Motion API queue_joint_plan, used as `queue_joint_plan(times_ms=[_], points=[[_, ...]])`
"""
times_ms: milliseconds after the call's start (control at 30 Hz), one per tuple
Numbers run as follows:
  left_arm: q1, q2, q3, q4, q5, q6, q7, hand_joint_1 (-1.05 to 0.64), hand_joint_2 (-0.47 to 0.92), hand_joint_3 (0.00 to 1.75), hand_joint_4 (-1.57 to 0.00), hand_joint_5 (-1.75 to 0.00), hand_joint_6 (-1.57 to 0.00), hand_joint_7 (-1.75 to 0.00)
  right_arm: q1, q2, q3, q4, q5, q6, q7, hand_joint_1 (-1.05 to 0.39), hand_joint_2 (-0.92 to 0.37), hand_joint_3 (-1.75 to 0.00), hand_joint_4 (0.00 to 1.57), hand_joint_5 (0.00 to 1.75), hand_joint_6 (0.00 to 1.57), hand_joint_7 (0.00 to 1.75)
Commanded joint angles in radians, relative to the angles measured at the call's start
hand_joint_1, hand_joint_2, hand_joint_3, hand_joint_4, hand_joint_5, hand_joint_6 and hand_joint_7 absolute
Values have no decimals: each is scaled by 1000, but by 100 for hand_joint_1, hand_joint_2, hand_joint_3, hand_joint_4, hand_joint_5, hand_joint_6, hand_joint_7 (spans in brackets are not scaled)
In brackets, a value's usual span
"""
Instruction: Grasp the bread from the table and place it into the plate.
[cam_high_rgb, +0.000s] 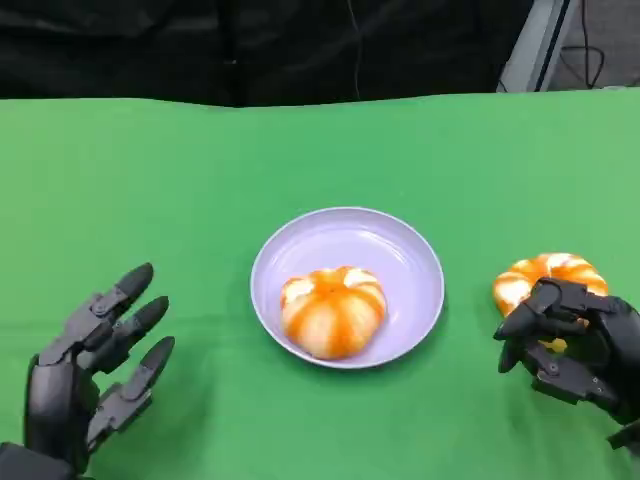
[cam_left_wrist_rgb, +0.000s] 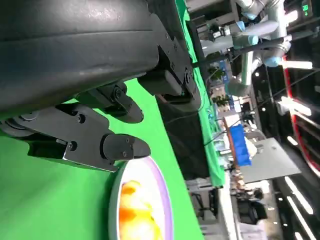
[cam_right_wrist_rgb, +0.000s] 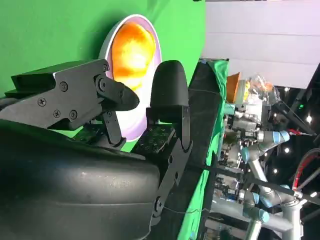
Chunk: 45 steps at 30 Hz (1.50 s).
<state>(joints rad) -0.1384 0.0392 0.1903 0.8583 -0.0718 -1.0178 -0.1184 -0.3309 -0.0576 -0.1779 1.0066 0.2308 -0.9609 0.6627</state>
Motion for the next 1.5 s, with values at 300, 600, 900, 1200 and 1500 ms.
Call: queue_joint_plan(times_ms=[300, 600, 900, 1200, 1500], points=[[4, 33, -7, 4, 174, -37, 182, 4, 92, 44, -110, -12, -118, -12, -1, -21, -6, -6, 2, -11, -16, 7, -82, -69, 81, 148, 86, 108], [2, 38, -25, 7, 191, -49, 217, 1, 92, 43, -103, -65, -131, -22, -4, -22, -7, -4, 8, -4, -8, 7, -83, -68, 81, 148, 85, 108], [11, 21, -35, -12, 158, -55, 204, -2, 72, 78, -94, -123, -102, -105, -9, -23, -11, 5, 11, -11, -2, 8, -81, -71, 81, 149, 85, 108], [11, 21, -32, -12, 168, -61, 222, -2, 73, 76, -91, -130, -99, -109, -12, -22, -13, 6, 10, -2, -4, 7, -81, -72, 81, 148, 86, 107], [12, 20, -36, -13, 168, -72, 234, -3, 73, 77, -90, -134, -96, -114, -11, -23, -12, 7, 8, -5, -4, 8, -82, -70, 82, 147, 86, 106]])
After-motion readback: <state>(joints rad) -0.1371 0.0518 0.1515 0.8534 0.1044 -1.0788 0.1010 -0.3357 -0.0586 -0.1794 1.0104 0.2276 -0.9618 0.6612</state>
